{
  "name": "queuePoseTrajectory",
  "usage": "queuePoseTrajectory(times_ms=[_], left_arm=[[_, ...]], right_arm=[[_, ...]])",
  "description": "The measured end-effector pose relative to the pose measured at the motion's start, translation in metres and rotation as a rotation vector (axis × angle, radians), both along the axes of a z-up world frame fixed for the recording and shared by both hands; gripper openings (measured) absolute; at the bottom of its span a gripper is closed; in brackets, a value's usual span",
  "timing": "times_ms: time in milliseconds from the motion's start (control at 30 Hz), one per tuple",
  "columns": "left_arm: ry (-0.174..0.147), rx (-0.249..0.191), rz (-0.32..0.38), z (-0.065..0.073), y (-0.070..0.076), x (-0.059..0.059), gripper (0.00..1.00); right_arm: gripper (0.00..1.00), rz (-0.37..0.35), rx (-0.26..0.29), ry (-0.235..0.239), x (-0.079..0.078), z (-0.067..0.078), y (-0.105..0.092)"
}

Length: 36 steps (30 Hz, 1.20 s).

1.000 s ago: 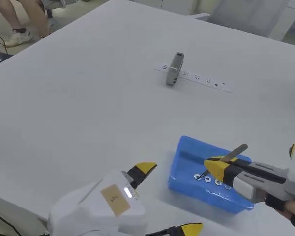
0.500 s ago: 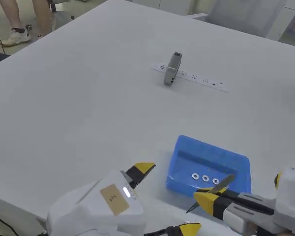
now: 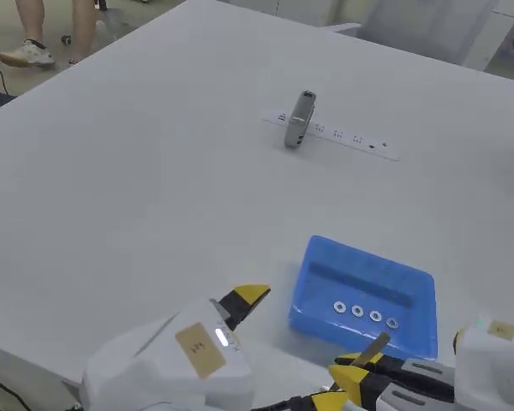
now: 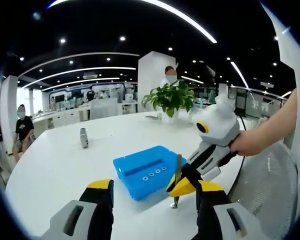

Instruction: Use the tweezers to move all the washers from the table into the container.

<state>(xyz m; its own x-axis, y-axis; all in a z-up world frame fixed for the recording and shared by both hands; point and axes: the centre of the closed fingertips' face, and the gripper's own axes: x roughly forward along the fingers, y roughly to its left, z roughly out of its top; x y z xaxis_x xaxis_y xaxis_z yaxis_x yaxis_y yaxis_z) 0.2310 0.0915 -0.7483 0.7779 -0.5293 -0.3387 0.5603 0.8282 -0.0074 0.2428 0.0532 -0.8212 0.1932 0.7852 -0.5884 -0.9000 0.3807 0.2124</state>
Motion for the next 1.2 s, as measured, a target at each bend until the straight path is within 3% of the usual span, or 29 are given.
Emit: queuePoseTrajectory(times_ms=[233, 367, 433, 533, 733, 1200], left_arm=[[0.001, 0.001, -0.007, 0.000, -0.001, -0.001, 0.67], [0.003, 0.002, -0.012, -0.001, -0.002, -0.001, 0.67], [0.003, 0.000, -0.013, -0.001, -0.002, -0.001, 0.67], [0.002, -0.001, -0.015, -0.001, -0.003, -0.001, 0.67], [0.000, -0.003, -0.015, 0.000, -0.003, -0.001, 0.67], [-0.002, -0.004, -0.011, 0.000, -0.001, 0.000, 0.67]], right_arm=[[0.05, 0.202, -0.059, -0.182, -0.020, -0.005, 0.011], [0.04, 0.206, -0.062, -0.196, -0.021, -0.006, 0.010], [0.04, 0.242, -0.074, -0.230, -0.022, -0.005, 0.009], [0.03, 0.265, -0.085, -0.251, -0.021, -0.006, 0.008], [0.03, 0.230, -0.087, -0.221, -0.016, -0.006, 0.006], [0.03, 0.166, -0.001, -0.259, 0.015, 0.043, 0.013]])
